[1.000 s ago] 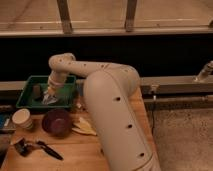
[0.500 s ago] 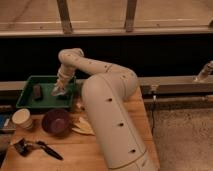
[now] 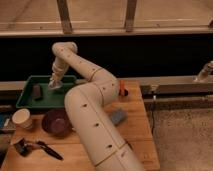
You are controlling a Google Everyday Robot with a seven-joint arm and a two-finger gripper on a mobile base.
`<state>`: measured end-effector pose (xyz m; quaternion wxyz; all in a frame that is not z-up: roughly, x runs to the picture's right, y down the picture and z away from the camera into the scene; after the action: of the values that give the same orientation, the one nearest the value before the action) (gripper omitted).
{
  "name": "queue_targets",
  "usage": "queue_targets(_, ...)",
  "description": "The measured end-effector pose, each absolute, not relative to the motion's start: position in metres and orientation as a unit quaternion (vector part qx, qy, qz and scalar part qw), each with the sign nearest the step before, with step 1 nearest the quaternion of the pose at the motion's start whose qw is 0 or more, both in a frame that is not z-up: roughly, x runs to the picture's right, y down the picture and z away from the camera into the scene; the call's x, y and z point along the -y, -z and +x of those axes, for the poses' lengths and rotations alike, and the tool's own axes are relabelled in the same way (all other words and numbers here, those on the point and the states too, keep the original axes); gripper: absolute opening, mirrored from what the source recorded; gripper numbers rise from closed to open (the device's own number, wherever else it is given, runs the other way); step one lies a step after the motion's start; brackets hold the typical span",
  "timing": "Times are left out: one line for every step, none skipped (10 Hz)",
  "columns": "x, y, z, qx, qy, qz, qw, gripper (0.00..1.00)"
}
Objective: Wipe tray with towel
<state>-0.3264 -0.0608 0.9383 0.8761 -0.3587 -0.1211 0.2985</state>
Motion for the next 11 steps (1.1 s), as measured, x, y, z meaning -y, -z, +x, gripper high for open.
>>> queue_targets(0.057, -0.931, -0.34, 0.13, -0.281, -0.361, 0.88, 0.0)
queue_targets(0.05, -0.919, -0.354, 0.139, -0.263, -0.363, 0.883, 0.0)
queue_targets(0.037, -0.903, -0.367, 0.148, -0.242, -0.366, 0.886, 0.0)
queue_targets(0.024, -0.888, -0.378, 0.156, -0.228, -0.368, 0.888, 0.0)
queue_targets(0.011, -0.874, -0.382, 0.16, -0.219, -0.37, 0.888, 0.0)
queue_targets(0.0, -0.863, -0.377, 0.162, -0.22, -0.371, 0.888, 0.0)
queue_targets(-0.01, -0.854, -0.366, 0.159, -0.226, -0.37, 0.887, 0.0)
queue_targets(-0.015, -0.85, -0.356, 0.155, -0.234, -0.369, 0.886, 0.0)
queue_targets(-0.018, -0.85, -0.34, 0.148, -0.25, -0.366, 0.884, 0.0)
queue_targets(-0.017, -0.853, -0.329, 0.14, -0.264, -0.365, 0.882, 0.0)
queue_targets(-0.014, -0.859, -0.319, 0.133, -0.276, -0.362, 0.88, 0.0)
